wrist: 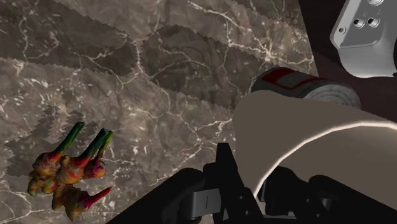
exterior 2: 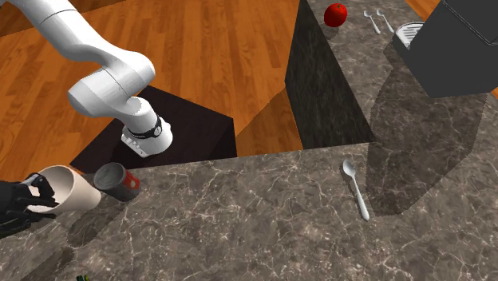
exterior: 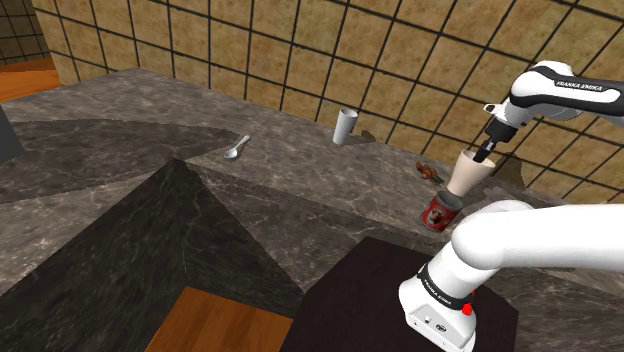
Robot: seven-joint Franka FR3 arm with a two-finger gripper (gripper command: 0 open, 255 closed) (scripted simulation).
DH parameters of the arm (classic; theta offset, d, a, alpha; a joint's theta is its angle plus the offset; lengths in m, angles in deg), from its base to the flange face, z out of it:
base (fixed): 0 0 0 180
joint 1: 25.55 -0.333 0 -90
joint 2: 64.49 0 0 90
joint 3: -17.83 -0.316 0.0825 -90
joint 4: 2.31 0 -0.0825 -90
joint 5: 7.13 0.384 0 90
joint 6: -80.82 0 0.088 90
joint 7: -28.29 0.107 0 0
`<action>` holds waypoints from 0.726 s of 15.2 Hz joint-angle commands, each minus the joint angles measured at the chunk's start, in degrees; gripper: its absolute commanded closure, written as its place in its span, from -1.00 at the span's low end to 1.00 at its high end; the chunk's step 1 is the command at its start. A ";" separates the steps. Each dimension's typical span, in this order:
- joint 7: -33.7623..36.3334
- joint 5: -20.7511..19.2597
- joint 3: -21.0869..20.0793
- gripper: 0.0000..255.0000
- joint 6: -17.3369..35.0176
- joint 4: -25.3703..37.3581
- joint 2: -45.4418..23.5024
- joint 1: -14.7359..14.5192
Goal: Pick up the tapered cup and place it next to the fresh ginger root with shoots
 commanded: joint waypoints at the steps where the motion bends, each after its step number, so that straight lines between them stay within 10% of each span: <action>1: -0.15 -0.36 1.04 1.00 0.96 -1.36 -0.57 -0.11; 11: -2.06 -0.92 3.97 1.00 10.08 -6.98 -4.70 1.76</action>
